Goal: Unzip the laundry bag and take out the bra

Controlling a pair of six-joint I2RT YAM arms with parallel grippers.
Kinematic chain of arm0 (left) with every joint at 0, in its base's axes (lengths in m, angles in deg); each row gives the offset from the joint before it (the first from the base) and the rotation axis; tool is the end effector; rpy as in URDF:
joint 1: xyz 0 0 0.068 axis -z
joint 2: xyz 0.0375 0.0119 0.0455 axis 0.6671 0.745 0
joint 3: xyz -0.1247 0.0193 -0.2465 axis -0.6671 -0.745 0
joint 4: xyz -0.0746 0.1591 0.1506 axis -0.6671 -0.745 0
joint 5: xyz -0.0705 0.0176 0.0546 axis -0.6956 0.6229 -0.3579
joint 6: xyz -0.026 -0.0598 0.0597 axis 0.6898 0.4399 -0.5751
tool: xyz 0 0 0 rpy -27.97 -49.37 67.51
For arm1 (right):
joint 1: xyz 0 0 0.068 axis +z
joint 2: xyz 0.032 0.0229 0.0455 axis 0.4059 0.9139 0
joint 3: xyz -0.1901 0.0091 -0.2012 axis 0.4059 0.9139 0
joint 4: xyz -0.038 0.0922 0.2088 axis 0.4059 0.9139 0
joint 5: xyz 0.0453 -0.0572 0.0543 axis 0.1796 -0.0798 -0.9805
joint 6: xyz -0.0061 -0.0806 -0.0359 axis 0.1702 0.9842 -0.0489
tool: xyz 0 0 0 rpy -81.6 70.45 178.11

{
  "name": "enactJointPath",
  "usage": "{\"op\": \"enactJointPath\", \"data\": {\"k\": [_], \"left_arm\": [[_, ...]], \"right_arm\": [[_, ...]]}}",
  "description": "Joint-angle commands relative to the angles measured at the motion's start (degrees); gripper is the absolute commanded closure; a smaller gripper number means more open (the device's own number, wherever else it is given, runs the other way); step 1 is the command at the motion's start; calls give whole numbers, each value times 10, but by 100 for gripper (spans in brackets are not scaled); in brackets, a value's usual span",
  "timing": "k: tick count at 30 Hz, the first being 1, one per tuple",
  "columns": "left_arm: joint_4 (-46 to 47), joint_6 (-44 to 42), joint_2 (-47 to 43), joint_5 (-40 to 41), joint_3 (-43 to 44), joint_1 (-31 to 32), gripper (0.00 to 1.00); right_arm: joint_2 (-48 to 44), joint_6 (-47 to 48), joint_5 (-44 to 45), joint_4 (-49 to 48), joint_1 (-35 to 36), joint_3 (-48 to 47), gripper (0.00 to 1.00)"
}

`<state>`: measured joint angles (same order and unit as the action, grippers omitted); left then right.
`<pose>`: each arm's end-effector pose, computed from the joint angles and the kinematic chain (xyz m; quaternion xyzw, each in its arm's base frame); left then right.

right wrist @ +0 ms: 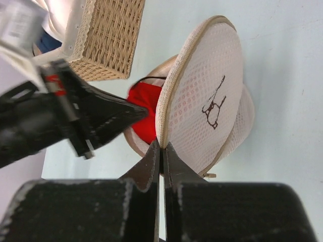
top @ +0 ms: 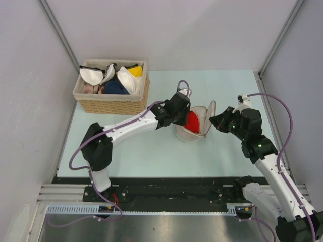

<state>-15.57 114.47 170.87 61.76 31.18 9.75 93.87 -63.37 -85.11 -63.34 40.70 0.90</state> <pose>0.2678 -0.3165 0.2577 0.1514 0.9062 -0.1889 0.3468 0.1759 0.0665 0.3066 0.0686 0.8153 0.3019 0.4893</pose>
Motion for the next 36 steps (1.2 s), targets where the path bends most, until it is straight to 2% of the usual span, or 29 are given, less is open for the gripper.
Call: {"op": "enactJointPath", "data": {"k": [1, 10, 21, 26, 31, 36], "left_arm": [[8, -9, -90, -2, 37, 4, 100], [44, -3, -153, -5, 11, 4, 100], [62, 23, -143, -83, -2, 4, 100], [61, 17, -158, -79, 1, 4, 100], [20, -8, -173, -35, 32, 4, 100], [19, -12, -194, -52, 46, 4, 100]], "right_arm": [[-7, -5, -5, -12, -2, 1, 100], [-13, -5, -6, -3, -3, 4, 100], [-29, -19, -18, 7, -1, 12, 100], [-46, -20, -14, 17, -1, 15, 100], [-52, -20, -7, 24, -1, 17, 100], [-43, -19, -2, 20, -1, 26, 100]]}}
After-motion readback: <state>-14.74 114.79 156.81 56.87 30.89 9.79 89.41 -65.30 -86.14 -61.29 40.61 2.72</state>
